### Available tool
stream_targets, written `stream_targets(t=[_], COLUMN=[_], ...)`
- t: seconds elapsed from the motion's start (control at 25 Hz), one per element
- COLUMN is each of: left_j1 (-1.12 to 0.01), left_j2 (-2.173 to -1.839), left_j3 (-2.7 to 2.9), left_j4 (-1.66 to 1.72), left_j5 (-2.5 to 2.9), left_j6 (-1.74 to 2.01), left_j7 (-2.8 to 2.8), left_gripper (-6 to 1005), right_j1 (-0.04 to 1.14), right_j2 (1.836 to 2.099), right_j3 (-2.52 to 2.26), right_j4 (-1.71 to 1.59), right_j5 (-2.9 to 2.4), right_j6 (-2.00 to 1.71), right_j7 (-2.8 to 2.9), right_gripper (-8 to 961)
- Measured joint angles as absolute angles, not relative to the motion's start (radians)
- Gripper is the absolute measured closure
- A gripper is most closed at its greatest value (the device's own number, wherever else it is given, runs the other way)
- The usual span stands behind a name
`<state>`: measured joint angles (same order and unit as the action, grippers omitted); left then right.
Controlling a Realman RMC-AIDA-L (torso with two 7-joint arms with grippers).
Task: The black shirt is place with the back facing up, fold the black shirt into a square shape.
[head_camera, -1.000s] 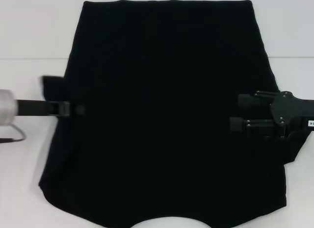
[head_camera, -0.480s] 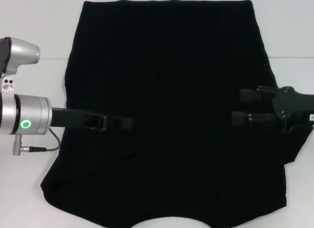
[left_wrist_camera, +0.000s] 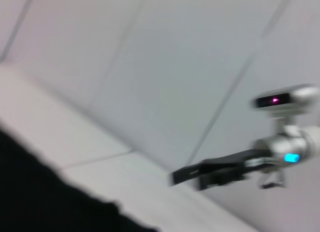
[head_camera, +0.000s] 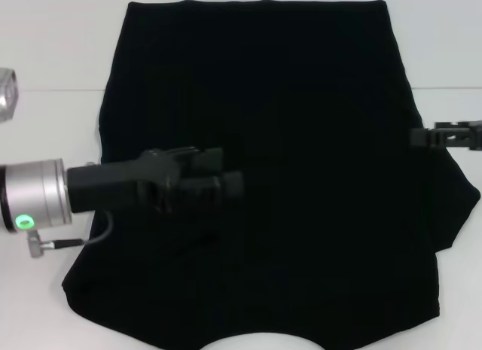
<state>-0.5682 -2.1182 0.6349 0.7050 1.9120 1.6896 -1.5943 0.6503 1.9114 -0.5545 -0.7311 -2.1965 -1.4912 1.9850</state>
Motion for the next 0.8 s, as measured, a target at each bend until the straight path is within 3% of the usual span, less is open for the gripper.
stream_targets(t=[0.16,0.44,0.8], left_j1=[-0.573,-0.570,-0.577], left_j2=[-2.135,-2.157,-2.161], left_j3=[0.660,0.805,0.840], left_j4=[0.649,0.651,0.654], left_j5=[1.905,1.956,1.991], left_j6=[1.706,1.688,1.657], left_j7=[-1.416,-1.239,-1.214], left_gripper=[352,47,48], right_j1=[0.661,0.663,0.672], right_j2=[1.883,1.876,1.882], right_j3=[-0.567,-0.568,-0.581], right_j4=[-0.741,-0.749,-0.710], right_j5=[-2.305,-2.484,-2.601], right_j6=[-1.450,-1.414,-1.367], right_j7=[2.181,2.382,2.500], right_gripper=[136,150,167])
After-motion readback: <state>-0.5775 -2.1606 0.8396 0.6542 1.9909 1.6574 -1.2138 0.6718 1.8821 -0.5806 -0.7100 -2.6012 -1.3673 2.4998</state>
